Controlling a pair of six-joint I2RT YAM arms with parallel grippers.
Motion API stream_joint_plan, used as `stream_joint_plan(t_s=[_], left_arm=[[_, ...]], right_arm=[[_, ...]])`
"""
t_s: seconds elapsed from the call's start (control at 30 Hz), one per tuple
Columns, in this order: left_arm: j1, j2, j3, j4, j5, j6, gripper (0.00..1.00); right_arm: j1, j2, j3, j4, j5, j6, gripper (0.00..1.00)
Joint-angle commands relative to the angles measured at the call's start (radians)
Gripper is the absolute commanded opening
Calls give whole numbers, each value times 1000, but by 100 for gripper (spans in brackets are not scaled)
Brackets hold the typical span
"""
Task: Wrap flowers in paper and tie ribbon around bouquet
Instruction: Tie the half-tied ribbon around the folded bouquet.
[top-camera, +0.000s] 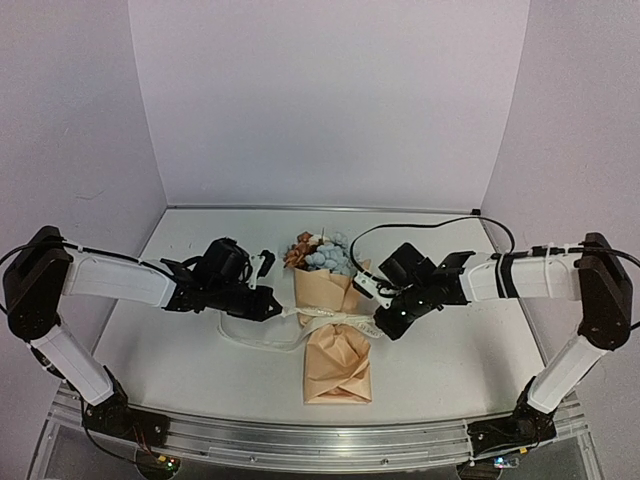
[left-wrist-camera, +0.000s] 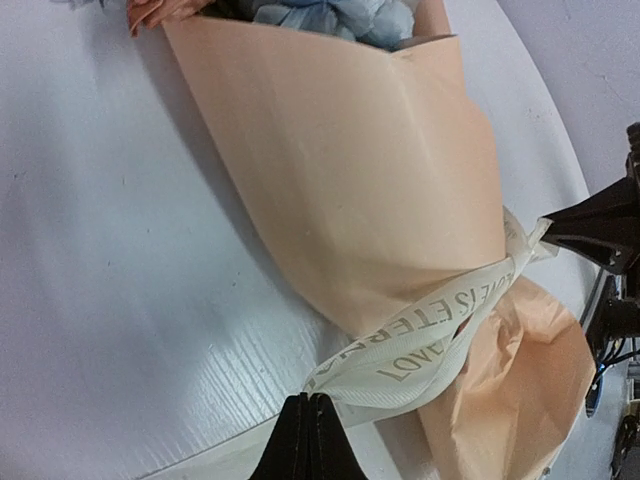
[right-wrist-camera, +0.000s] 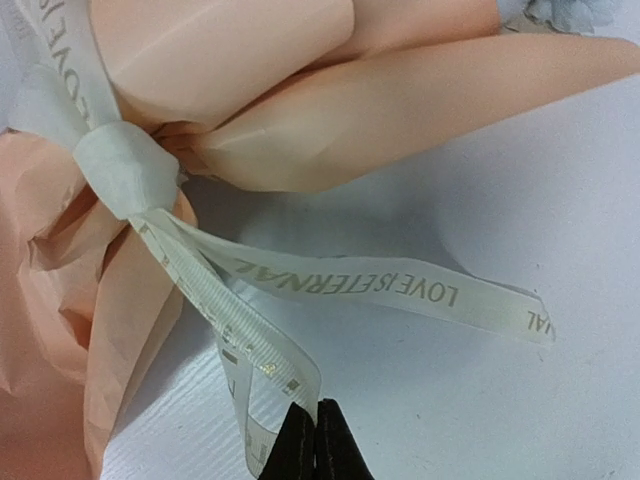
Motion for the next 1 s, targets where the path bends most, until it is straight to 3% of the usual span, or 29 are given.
stream_joint_plan(t_s=[0.0,0.17,0.37,0.5,0.63,0.97], left_arm=[[11,-56,-38,-5,-21,-30,0],[12,-55,-40,0,-14,-30,0],[14,-48,-26,-3,-13,-23,0],[24,-52,-28,-3,-11,-22,0],[47,-58,-40,-3,0,-31,0],[109,-83,-85,-27,-17,-74,0]], right_arm=[[4,-46,-35,-23,139,103,0],[3,-57,-53,-1,165,189,0],[18,-72,-38,1,114,179,0],[62,-106,-36,-12,196,140,0],[66,-146,-55,-22,365,199,0],[89,-128,-85,-36,314,327,0]])
